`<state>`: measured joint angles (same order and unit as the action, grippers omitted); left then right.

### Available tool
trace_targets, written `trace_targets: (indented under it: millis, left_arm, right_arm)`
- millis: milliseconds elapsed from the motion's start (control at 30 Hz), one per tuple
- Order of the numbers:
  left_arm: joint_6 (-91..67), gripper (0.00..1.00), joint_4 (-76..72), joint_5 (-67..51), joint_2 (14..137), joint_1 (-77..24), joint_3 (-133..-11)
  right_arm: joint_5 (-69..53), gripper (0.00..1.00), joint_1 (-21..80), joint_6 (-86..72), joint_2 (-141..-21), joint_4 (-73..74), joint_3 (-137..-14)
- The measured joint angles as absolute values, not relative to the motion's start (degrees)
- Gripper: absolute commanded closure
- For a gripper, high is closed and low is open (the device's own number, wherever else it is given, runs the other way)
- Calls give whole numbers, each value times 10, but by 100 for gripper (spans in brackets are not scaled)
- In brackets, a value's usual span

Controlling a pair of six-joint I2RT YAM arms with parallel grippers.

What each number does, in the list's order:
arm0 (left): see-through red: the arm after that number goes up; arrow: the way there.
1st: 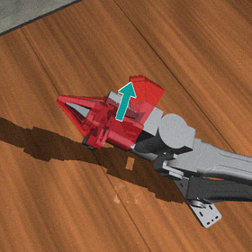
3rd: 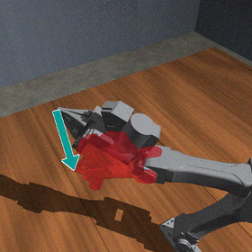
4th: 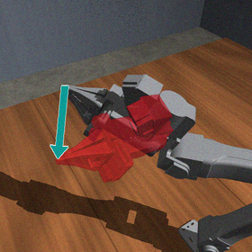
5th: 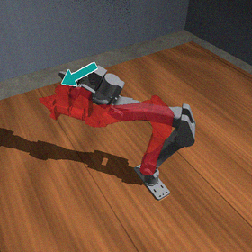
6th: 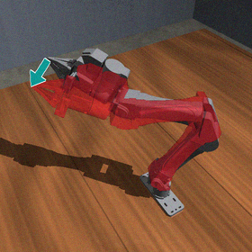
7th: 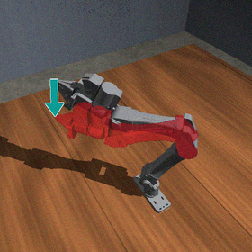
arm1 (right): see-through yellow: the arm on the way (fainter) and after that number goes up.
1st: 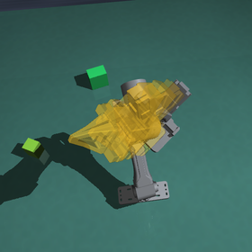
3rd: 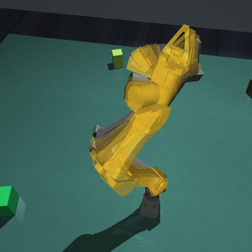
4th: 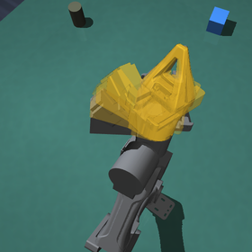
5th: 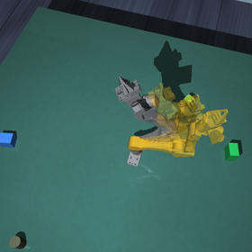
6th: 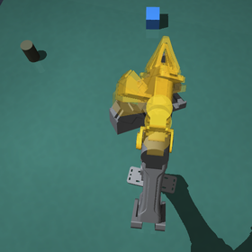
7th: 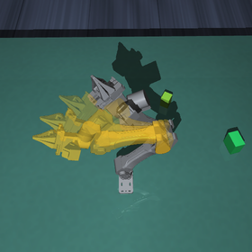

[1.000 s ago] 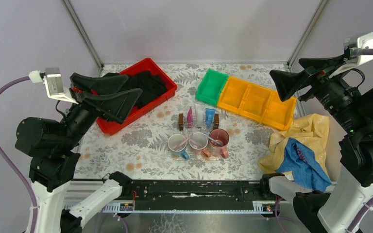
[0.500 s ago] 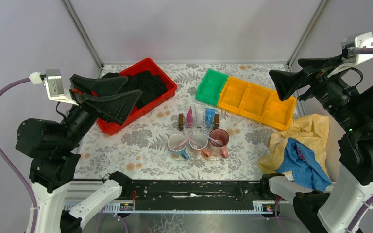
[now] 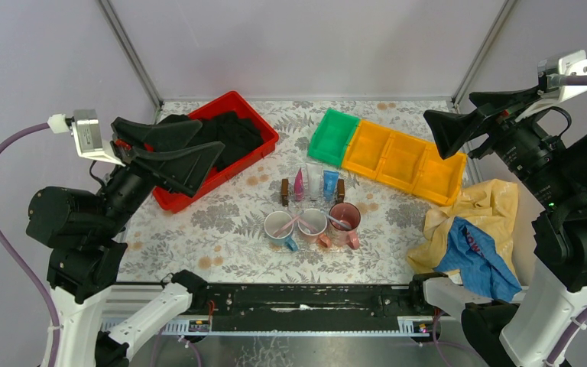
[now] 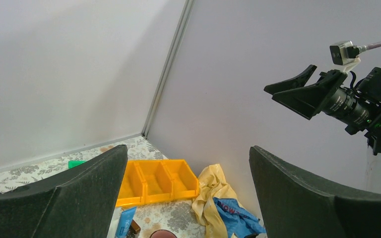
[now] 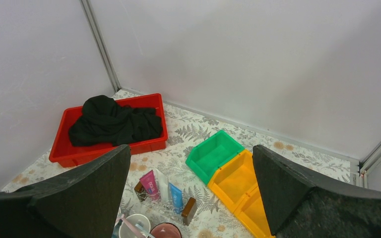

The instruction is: Prepare toiletry sets of a toothbrush and toothpaste on the tray

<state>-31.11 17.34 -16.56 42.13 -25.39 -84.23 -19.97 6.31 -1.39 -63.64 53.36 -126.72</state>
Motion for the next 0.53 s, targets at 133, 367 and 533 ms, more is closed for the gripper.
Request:
trace_targets:
  millis: [133, 367, 533]
  left_arm:
    - [-311, 0, 173, -166, 421, -254, -842]
    - [-312, 0, 172, -166, 421, -254, -841]
    - [-312, 0, 171, -169, 421, -254, -837]
  right_arm:
    - [-199, 1, 63, -12, -636, 534, -1267]
    - [-194, 1, 63, -10, -636, 533, -1262]
    - [-196, 1, 63, -8, -633, 533, -1250]
